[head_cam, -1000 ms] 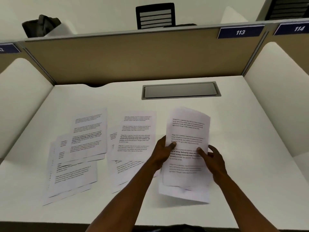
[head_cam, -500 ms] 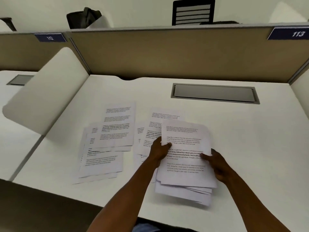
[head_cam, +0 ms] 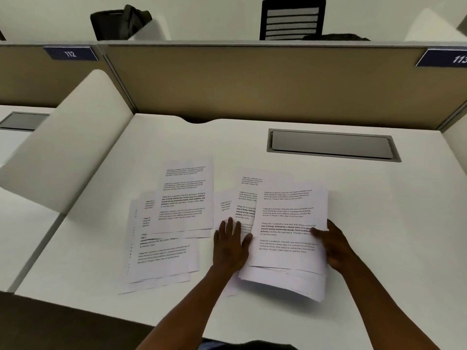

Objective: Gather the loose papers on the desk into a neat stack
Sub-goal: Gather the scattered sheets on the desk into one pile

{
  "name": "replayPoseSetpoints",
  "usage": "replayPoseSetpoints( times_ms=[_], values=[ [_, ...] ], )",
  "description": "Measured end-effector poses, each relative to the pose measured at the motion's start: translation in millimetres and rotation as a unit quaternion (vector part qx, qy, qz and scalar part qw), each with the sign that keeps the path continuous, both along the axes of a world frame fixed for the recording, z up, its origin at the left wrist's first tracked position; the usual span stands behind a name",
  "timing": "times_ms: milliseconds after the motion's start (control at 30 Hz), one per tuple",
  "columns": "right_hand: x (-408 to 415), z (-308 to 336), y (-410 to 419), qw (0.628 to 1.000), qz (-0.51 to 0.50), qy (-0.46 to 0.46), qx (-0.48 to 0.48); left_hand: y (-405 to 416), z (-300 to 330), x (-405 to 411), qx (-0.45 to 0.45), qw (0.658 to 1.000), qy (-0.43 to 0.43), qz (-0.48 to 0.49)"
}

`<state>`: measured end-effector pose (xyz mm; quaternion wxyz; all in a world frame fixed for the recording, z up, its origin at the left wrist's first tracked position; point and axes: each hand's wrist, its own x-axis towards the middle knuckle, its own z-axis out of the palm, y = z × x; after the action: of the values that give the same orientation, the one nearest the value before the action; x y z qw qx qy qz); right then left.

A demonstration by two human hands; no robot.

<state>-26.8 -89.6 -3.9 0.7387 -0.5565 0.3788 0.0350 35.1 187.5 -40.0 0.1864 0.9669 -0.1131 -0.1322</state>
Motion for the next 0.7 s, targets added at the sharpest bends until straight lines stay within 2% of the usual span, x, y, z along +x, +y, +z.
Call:
replayPoseSetpoints(
  times_ms=[133, 233, 333, 433, 700],
  values=[
    [11.1, 1.2, 3.1, 0.993, 0.012, 0.038, -0.114, -1.6, -2.1, -12.7, -0.052, 0.998, -0.026, -0.028],
    [13.9, 4.3, 12.3, 0.966, 0.045, 0.061, -0.247, -1.8, 0.3, -17.1, -0.128, 0.991, -0.026, -0.029],
    [17.4, 4.5, 23.4, 0.936, 0.06, 0.072, -0.34, 1.6, 2.3, -17.9, -0.162, 0.986, -0.032, -0.038],
    [22.9, 6.4, 32.5, 0.927, 0.059, 0.083, -0.36, 3.8, 3.9, -17.1, -0.183, 0.982, -0.025, -0.037],
    [40.6, 10.3, 33.8, 0.942, 0.074, 0.118, -0.304, 2.3, 5.7, -12.5, -0.23, 0.972, 0.024, 0.033]
  ],
)
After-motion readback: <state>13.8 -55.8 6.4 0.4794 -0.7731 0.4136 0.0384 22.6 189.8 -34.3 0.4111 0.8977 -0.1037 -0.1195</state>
